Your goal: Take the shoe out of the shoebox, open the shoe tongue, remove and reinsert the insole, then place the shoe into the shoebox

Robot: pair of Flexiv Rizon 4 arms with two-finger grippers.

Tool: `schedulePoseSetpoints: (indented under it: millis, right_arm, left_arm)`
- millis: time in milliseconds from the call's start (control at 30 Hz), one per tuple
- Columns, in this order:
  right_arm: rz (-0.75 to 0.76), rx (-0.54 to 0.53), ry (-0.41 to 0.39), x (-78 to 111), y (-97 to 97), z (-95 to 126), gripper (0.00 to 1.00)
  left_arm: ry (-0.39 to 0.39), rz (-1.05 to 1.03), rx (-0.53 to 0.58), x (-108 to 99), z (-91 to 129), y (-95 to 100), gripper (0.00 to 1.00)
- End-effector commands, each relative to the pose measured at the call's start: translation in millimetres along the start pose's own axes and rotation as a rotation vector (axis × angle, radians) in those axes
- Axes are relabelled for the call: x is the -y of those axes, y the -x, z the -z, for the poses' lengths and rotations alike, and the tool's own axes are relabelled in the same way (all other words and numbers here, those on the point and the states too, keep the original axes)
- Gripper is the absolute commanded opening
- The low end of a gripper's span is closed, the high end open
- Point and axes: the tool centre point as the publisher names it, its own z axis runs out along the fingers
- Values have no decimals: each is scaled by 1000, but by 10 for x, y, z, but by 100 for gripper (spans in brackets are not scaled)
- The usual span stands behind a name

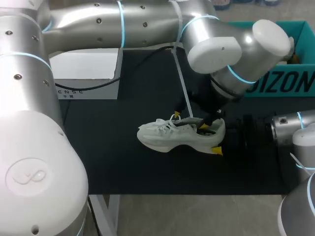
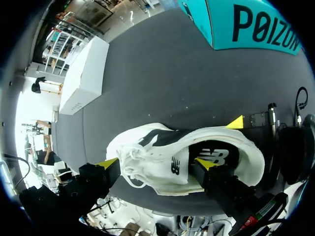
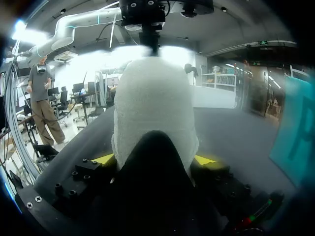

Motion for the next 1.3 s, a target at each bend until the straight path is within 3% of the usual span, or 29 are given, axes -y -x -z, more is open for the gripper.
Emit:
schedulePoseSetpoints:
  millis: [33,633,1300]
  right_arm:
    - [-1,0,-2,57,-13,-44,0]
    - [-1,0,-2,57,-13,-44,0]
    - [-1,0,-2,57,-13,-44,0]
  left_arm:
    - [2,1,59,4,-62,-126,100]
    - [-32,68,-38,-51,-189,-115,100]
    - [-16,71,-11,-43,-425,-217,100]
